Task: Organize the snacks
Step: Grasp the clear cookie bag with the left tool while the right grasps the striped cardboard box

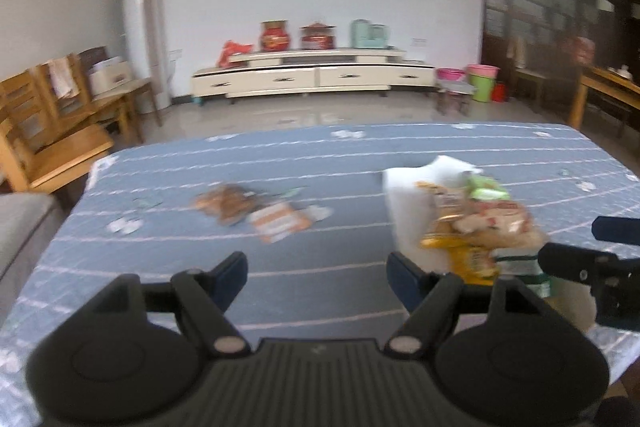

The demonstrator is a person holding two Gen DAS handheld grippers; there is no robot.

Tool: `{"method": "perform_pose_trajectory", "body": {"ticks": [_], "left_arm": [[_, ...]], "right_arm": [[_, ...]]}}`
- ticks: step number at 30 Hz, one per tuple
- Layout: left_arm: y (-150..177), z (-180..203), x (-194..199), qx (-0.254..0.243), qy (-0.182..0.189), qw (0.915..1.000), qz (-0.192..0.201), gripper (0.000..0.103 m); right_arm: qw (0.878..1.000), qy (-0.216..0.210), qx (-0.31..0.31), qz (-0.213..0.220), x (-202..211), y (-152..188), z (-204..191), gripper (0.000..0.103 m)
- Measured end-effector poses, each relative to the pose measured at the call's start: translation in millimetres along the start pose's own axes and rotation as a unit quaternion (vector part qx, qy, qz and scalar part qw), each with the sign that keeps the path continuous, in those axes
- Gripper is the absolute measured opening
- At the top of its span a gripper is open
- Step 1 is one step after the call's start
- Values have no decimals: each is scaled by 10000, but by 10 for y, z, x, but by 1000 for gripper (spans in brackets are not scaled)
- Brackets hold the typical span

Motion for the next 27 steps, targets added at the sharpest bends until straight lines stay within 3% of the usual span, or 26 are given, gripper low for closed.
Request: {"method": "perform_pose_trajectory", "body": {"ticks": [6, 12, 17, 22, 27], "left_arm": [[131, -457, -105, 452, -364, 9981, -195, 80], [-98, -923, -604, 1140, -588, 9912, -338, 98], [-304, -1232, -1309, 1997, -582, 9753, -742, 102], [-368, -1323, -2141, 2213, -633, 9625, -1435, 102], [-241, -1448, -2690, 2600, -621, 9448, -1892, 102]], "right_arm": [[9989, -312, 302, -168, -189, 15, -414, 95], [9970, -511, 529, -233, -285, -13, -612, 97], [9961, -540, 609, -345, -477, -82, -683, 99], [9941, -645, 735, -475, -750, -57, -828, 103], [9922, -670, 842, -636, -1106, -68, -911, 103]]}}
Point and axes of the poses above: each gripper's, at about its wrist camera, not at the fingertips, and x roughly against the way its jaws point, z to its right, y to its underside, the point moved 4 cm from there along -x, roughly the way its jaws point, and after that the axes turned 15 degrees about -x, right-handed, at the moved point
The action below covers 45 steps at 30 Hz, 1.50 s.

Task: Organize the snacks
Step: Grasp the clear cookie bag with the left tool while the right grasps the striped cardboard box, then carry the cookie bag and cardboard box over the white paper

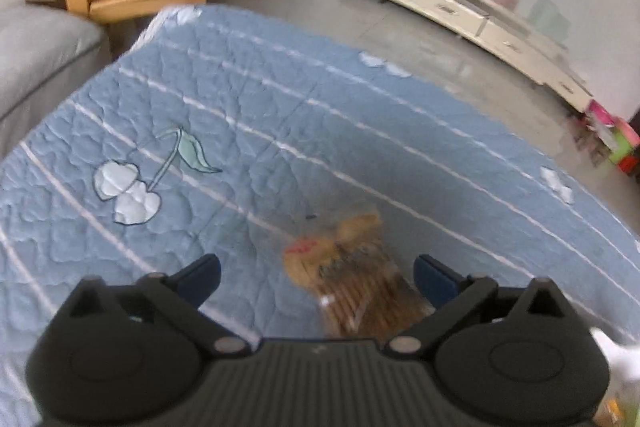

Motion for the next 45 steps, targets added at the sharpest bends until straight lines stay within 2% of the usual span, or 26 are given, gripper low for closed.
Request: {"method": "perform_pose_trajectory", "body": {"ticks": [3, 4, 6, 8, 10, 13, 17, 24, 26, 27, 28, 30, 37, 45], "left_arm": [[48, 62, -150, -239, 201, 9995, -40, 102], [80, 84, -168, -430, 188, 9989, 61, 101], [135, 121, -150, -910, 92, 9954, 289, 94], [186, 113, -76, -1178, 222, 9916, 492, 65], [203, 48, 1, -1280, 388, 9898, 489, 52], [256, -137, 138, -1411, 401, 9877, 538, 46], [451, -382, 363, -1565, 404, 9848, 636, 46], [724, -580, 562, -1639, 446, 9829, 706, 46], [792, -560, 629, -1643, 492, 9824, 746, 46], [819, -552, 657, -1629, 502, 9823, 771, 46], [848, -551, 692, -1605, 506, 9826, 792, 46], [900, -529, 748, -1588, 498, 9827, 812, 46], [1058, -431, 1066, -1616, 343, 9816, 955, 46], [1307, -295, 1579, -1718, 180, 9786, 1116, 46]], "right_arm": [[9999, 104, -103, -76, -233, -49, 22, 103], [9997, 143, -151, -111, -325, -69, 32, 103], [9993, 199, -244, -221, -487, -92, 42, 103], [9987, 237, -326, -298, -634, -116, 44, 103], [9981, 230, -414, -396, -778, -140, 38, 103], [9976, 123, -352, -580, -984, -168, -4, 103], [9973, -121, -14, -726, -1216, -226, -122, 103], [9884, -179, 1104, -1031, -1612, -231, -396, 103], [9863, -248, 1132, -1174, -1702, -212, -423, 103], [9867, -422, 973, -1231, -1705, -227, -435, 100], [9874, -494, 784, -1283, -1697, -248, -431, 78], [9889, -412, 701, -1241, -1630, -261, -474, 62], [9954, -245, 368, -845, -1027, -229, -553, 62], [9991, -167, 192, -348, 109, -111, -480, 62]]}}
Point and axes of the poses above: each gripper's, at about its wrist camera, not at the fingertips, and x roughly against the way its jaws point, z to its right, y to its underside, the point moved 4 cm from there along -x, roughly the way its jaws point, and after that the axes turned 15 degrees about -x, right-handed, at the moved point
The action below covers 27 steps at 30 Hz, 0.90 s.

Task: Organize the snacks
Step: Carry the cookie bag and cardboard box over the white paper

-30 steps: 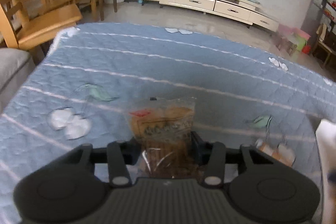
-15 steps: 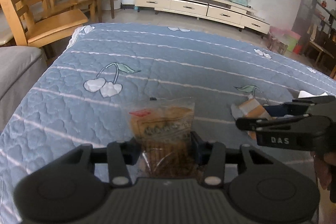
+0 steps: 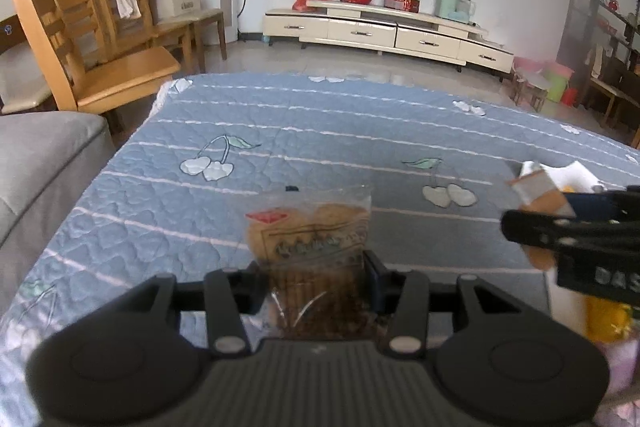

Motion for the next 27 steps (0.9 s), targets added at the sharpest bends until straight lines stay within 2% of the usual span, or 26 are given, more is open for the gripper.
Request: {"method": "perform_pose_trajectory", "body": {"ticks": [8, 16, 22, 27], "left_arm": [[78, 282, 541, -199, 9, 9995, 226, 46], [120, 574, 871, -438, 150, 9982, 387, 46], [103, 902, 1000, -649, 496, 9953, 521, 46], [5, 1218, 1007, -817, 867, 9910, 612, 46]], "right_arm": [[9991, 199, -296, 233, 663, 222, 124, 62], [9968, 389, -533, 461, 1202, 432, 354, 62], [9934, 651, -651, 679, 1511, 539, 649, 62], [9865, 1028, -997, 793, 1652, 567, 1095, 62]]}}
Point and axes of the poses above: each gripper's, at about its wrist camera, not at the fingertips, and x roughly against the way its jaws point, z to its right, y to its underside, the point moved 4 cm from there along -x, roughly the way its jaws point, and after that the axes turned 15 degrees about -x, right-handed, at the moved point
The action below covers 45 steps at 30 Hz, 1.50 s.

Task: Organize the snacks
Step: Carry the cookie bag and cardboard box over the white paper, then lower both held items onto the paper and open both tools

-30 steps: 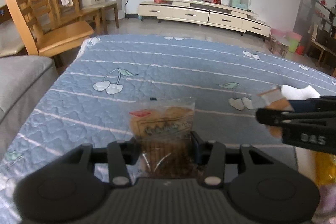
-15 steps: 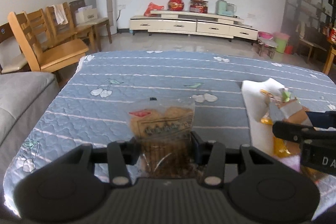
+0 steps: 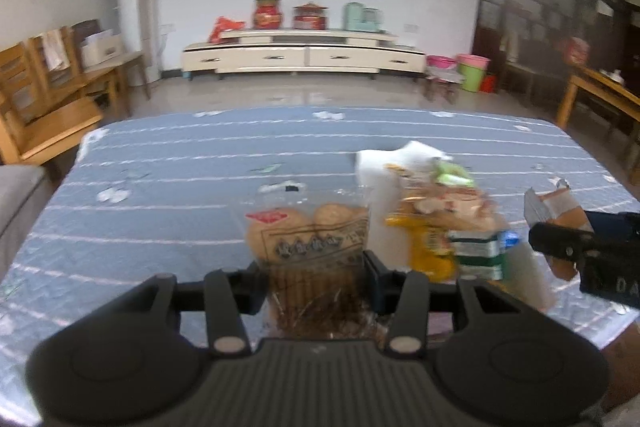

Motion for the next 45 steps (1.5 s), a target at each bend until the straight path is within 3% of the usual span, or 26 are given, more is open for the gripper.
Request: {"method": "perform_pose_trajectory", "body": {"ticks": [10, 18, 32, 40, 42, 43, 45], "left_arm": [[-195, 475, -251, -333, 587, 9977, 112, 46], [-170, 714, -434, -496, 924, 9944, 91, 46], [-60, 48, -432, 71, 142, 9998, -99, 46], [-249, 33, -507, 73, 218, 9997, 5, 46], [-347, 90, -559, -31, 261, 9996, 73, 46], [-409, 121, -591, -77, 315, 9994, 106, 46], [-533, 183, -673, -187, 392, 9989, 150, 46]], "right_arm": [[9981, 405, -466, 33, -265, -208, 688, 62], [9979, 388, -518, -23, -393, -156, 800, 62], [9973, -346, 17, -653, -605, 278, 202, 62], [9968, -420, 174, -657, -773, 270, -28, 63], [9970, -309, 254, -667, -833, 306, -41, 68], [9973, -222, 288, -636, -856, 316, -43, 80], [9978, -265, 312, -528, -812, 323, -36, 83]]}}
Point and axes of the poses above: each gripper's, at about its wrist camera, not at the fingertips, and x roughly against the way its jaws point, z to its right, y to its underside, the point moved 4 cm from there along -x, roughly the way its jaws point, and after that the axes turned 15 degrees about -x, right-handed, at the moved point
